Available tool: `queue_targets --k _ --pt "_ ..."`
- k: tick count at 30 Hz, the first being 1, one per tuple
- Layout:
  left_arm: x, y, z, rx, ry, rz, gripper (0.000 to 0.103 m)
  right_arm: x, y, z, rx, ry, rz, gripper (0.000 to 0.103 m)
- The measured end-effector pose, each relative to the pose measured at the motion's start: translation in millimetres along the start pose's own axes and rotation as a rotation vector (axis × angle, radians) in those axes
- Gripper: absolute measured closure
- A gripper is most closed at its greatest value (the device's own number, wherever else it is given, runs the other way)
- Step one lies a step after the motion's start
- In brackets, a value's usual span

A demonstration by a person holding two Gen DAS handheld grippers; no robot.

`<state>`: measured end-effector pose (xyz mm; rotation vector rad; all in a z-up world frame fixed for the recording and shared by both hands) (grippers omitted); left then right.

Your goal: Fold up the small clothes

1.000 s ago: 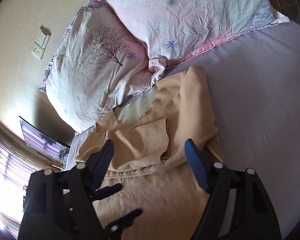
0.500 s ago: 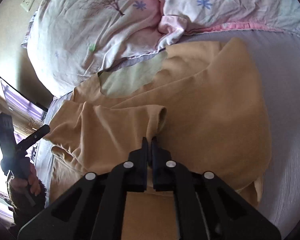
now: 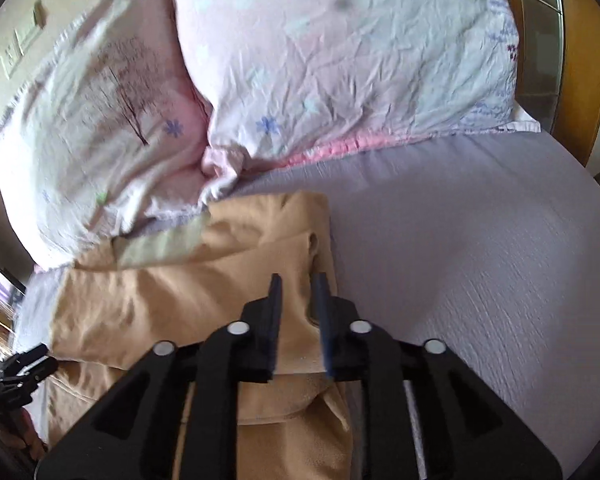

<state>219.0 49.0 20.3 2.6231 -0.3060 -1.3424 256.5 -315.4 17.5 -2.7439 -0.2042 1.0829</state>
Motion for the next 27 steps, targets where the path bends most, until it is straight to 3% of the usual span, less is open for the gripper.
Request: queue_targets --k 2,4,7,8,11,13,14,17,20,23,27 --pt "-11 0 -8 -0.011 0.044 0.031 0.014 -11 -12 -1 -0.014 0.022 -0.106 0.071" --pt "-9 4 -14 -0.005 0.054 0.023 0.008 -2 -28 5 -0.049 -0.038 -0.180 0.071" --pt "18 0 -11 -0.030 -0.038 -0.008 0.008 25 -24 19 -0.006 -0.161 -0.136 0.061" --pt "30 -4 -6 -0.046 -0.088 -0.024 0.008 37 -18 25 0.043 -0.211 -0.122 0.065" --pt "15 -2 6 0.008 -0.051 -0.042 0.008 18 6 36 0.154 -0.208 -0.218 0.068" --pt "-13 -3 18 0.035 -0.022 0.018 0.008 -15 18 46 0.150 -0.159 -0.226 0.053" --pt "-28 -5 25 0.050 -0.008 0.053 0.008 -33 22 52 0.125 -0.120 -0.241 0.040" --pt "-83 -19 61 0.084 0.030 0.139 0.003 -92 33 85 0.027 -0.011 -0.369 0.032" --pt "-128 -43 106 0.079 0.060 0.206 0.001 -141 48 133 -0.048 0.019 -0.491 0.021" --pt "-156 -69 159 0.014 0.028 0.310 0.001 -168 68 192 -0.077 -0.041 -0.570 0.020" --pt "-164 -92 213 -0.057 -0.011 0.372 0.001 -158 88 246 -0.006 -0.201 -0.557 0.020"
Point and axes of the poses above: each gripper's, at about its wrist camera, not at the fingertips, and x roughly the way its jaws point, y to its right, z to its underside, the point moved 3 cm from there along x, roughly the way its jaws point, and after that the axes turned 8 degrees about -x, right-handed, at the moved point
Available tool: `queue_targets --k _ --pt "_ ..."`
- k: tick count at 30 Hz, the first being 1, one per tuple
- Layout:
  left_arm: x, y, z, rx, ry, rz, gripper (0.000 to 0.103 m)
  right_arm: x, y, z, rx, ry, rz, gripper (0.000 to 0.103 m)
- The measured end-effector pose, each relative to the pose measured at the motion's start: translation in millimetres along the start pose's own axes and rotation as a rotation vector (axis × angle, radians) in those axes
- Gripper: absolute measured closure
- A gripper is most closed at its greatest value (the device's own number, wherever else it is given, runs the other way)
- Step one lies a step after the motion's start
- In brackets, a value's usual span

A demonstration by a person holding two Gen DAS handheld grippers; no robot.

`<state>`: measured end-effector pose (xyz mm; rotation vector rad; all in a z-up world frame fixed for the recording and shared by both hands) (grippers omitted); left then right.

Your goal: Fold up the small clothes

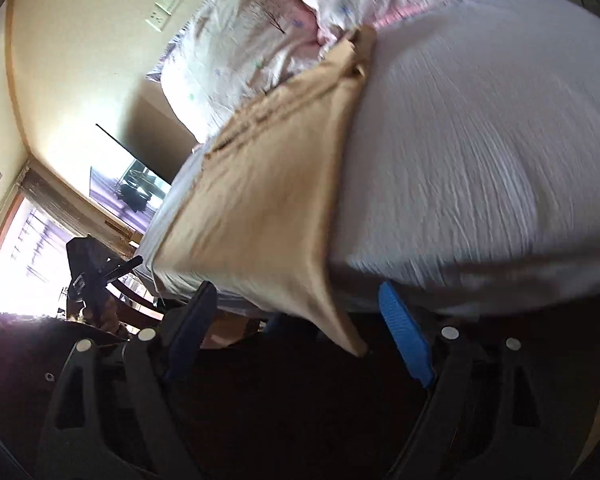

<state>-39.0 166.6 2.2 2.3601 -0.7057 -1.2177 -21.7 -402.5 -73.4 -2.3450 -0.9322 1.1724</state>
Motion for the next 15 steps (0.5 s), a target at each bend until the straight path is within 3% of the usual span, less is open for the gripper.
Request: queue_targets --k 3,8,10,12,13,14,15 --pt "18 -13 11 -0.051 -0.036 -0.010 0.001 22 15 7 0.055 -0.017 -0.047 0.020" --pt "50 -20 20 -0.099 -0.087 -0.009 0.001 57 11 5 0.044 -0.051 -0.129 0.022" --pt "56 -23 18 -0.145 -0.078 0.042 0.003 65 9 6 0.043 -0.055 -0.164 0.040" --pt "61 -29 18 -0.218 -0.084 0.120 0.032 70 4 10 0.035 -0.072 -0.206 0.093" --pt "65 -34 17 -0.270 -0.098 0.151 0.055 71 -1 12 0.020 -0.082 -0.223 0.096" --pt "66 -39 18 -0.336 -0.113 0.203 0.070 68 -5 13 0.001 -0.078 -0.232 0.097" --pt "66 -41 20 -0.390 -0.124 0.248 0.072 64 -10 13 -0.014 -0.067 -0.247 0.098"
Point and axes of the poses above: each gripper's, at about its wrist camera, not at the fingertips, and x roughly the way its jaws point, y to its right, z to its underside, the point moved 3 cm from there along x, roughly the way its jaws point, and after that the axes turned 8 degrees about -x, right-handed, at the moved point
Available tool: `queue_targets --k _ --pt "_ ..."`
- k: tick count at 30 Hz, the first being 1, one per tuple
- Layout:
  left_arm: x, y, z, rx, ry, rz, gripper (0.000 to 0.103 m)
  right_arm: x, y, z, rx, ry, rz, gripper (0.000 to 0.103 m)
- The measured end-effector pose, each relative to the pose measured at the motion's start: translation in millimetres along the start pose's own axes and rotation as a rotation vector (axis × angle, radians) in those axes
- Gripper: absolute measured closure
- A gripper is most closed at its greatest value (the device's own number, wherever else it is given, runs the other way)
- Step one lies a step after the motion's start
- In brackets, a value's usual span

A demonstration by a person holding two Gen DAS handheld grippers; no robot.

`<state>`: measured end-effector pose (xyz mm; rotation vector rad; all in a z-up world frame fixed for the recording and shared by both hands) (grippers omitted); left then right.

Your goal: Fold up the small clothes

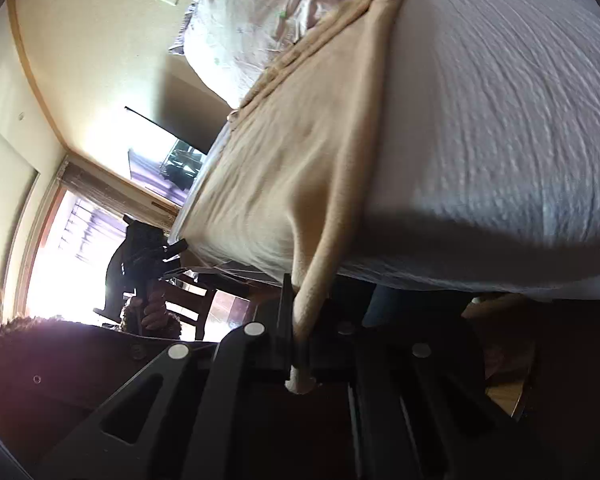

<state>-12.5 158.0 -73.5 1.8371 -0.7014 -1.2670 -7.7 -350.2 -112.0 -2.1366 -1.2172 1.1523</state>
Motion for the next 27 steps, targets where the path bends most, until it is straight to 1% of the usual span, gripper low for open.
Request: queue_targets --k 2,3,5,7,9,11,13,15,16,18,21,22,23,25,27 --pt "-3 4 2 -0.018 -0.005 -0.024 0.095 -11 -13 -7 -0.033 0.037 -0.022 0.098" --pt "-6 9 2 -0.025 -0.007 -0.014 0.095 -18 -19 -13 -0.050 0.062 -0.033 0.098" --pt "-16 23 -4 -0.026 0.011 0.032 0.095 -28 -32 -28 -0.093 0.108 -0.047 0.098" --pt "-27 41 -16 0.001 0.045 0.070 0.095 -35 -48 -54 -0.151 0.165 -0.057 0.098" --pt "-39 64 -40 0.065 0.099 0.074 0.095 -39 -59 -83 -0.203 0.221 -0.057 0.098" --pt "-43 83 -73 0.114 0.157 0.060 0.095 -40 -62 -121 -0.227 0.286 -0.048 0.098" --pt "-41 92 -113 0.120 0.210 0.036 0.095 -36 -50 -164 -0.198 0.347 -0.005 0.098" --pt "-29 97 -159 0.100 0.257 -0.007 0.095 -28 -30 -206 -0.135 0.397 0.054 0.098" --pt "-20 98 -181 0.085 0.269 -0.016 0.095 -20 -16 -223 -0.099 0.412 0.079 0.098" --pt "-2 96 -220 0.049 0.290 -0.046 0.097 1 23 -260 0.022 0.421 0.155 0.098" --pt "27 91 -268 0.018 0.289 -0.081 0.097 38 74 -292 0.146 0.392 0.256 0.098" --pt "37 88 -281 0.013 0.285 -0.100 0.098 47 88 -301 0.186 0.383 0.278 0.098" --pt "43 83 -290 0.006 0.281 -0.115 0.099 56 102 -310 0.222 0.371 0.279 0.098" --pt "53 76 -302 -0.007 0.266 -0.130 0.099 65 116 -317 0.248 0.365 0.288 0.098" --pt "57 74 -309 0.000 0.263 -0.140 0.099 70 115 -322 0.228 0.366 0.304 0.098"
Point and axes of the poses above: each gripper's, at about its wrist camera, not at the fingertips, and x roughly the way its jaws point, y to its right, z to its underside, the point moved 3 cm from there along x, roughly the way its jaws point, and after that the axes turned 8 degrees about -x, right-handed, at the moved point
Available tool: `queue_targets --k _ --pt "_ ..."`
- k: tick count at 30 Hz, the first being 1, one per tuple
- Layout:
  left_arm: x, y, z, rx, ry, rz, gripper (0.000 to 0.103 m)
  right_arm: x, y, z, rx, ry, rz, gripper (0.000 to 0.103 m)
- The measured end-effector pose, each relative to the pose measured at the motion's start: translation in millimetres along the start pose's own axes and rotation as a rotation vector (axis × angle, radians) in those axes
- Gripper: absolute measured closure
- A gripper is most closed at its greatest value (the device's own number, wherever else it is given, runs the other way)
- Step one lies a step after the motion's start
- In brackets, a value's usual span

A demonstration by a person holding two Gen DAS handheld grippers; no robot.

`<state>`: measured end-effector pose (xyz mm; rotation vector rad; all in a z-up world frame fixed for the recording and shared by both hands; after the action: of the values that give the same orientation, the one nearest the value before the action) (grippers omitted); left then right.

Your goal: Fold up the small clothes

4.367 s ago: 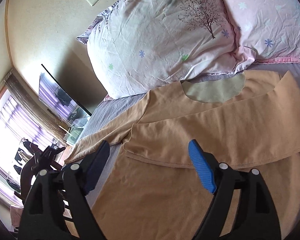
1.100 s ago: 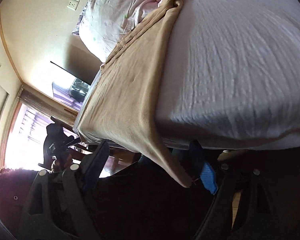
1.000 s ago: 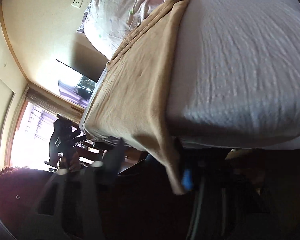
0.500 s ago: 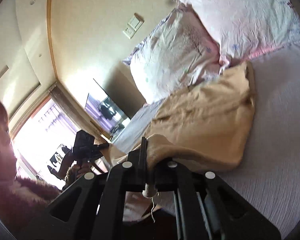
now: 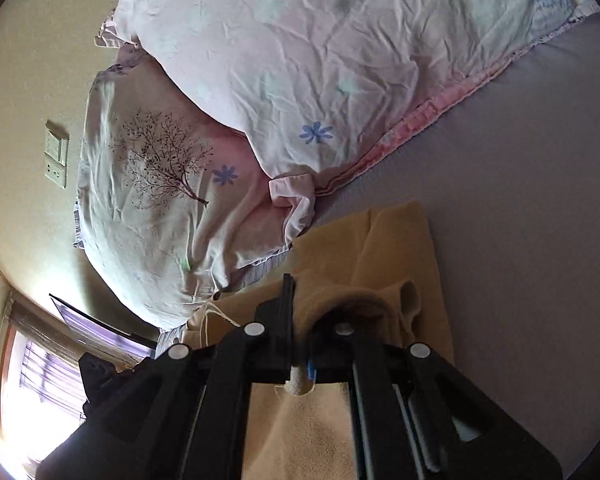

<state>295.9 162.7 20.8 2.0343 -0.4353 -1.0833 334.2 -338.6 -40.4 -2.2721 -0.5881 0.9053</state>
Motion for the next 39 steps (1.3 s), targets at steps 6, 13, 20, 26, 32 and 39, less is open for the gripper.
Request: queue_targets --k 6,13,20,26,32,39 --pt "12 -4 -16 0.005 0.001 -0.039 0.099 12 -5 -12 0.017 0.006 0.002 0.098" --pt "31 -8 -14 -0.004 -0.106 -0.082 0.057 16 -2 -9 0.028 0.000 -0.011 0.098" --pt "43 4 -11 0.037 -0.117 -0.123 0.084 13 -3 -9 0.023 0.002 -0.028 0.096" --pt "44 16 -10 0.088 -0.073 -0.195 0.098 5 1 -7 0.034 0.026 -0.044 0.096" --pt "34 22 -37 0.080 0.079 -0.195 0.098 -11 -5 -29 0.042 0.112 -0.036 0.097" --pt "64 -3 -41 -0.012 0.041 -0.236 0.098 24 30 -25 0.164 -0.011 0.145 0.089"
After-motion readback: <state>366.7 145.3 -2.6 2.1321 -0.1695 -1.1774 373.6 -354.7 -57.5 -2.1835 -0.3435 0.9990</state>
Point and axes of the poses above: each gripper's, at about its wrist camera, not at the fingertips, and x roughly the way its jaws point, y to its right, z to its underside, the point moved 3 cm from there along x, roughly the way its jaws point, and after that the axes turned 8 degrees about -x, right-handed, at the moved point
